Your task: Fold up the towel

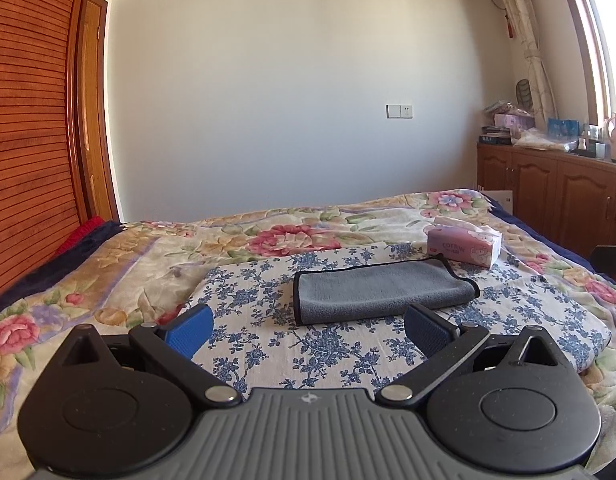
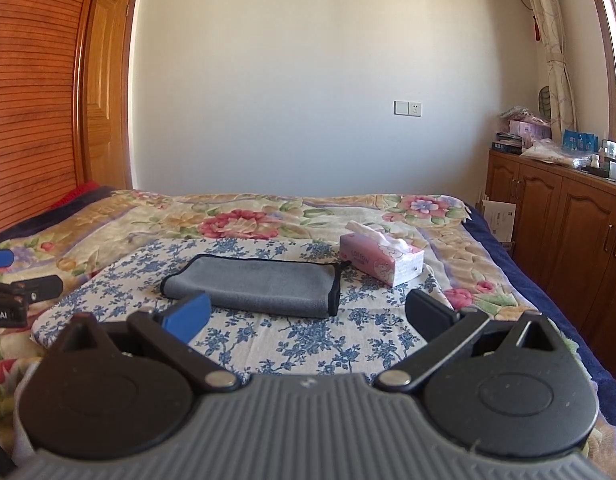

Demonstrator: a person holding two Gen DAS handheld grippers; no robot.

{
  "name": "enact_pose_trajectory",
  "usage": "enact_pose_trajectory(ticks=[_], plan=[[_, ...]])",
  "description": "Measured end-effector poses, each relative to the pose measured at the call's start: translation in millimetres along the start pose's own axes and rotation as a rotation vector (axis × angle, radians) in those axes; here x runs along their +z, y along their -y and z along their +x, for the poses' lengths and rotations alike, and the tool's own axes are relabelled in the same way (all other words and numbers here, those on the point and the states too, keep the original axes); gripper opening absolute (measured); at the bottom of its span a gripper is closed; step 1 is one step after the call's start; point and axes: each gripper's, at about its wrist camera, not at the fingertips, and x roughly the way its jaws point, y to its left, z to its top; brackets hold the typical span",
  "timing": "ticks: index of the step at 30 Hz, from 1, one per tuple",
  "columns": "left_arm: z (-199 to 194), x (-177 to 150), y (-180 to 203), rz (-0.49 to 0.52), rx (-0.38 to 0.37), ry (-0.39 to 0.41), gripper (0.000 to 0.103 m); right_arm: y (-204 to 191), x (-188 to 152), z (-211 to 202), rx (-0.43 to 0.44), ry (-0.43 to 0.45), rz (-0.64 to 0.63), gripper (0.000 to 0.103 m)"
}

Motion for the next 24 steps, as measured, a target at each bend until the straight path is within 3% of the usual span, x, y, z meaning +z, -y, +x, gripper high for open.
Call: enact_pose_trajectory(ticks=[24], plan=[[-0.4,0.2,-0.4,-0.002,0.0,0.0,0.103,2.0,-0.2,0.4,-0.004,0.001,0.006,0.103]])
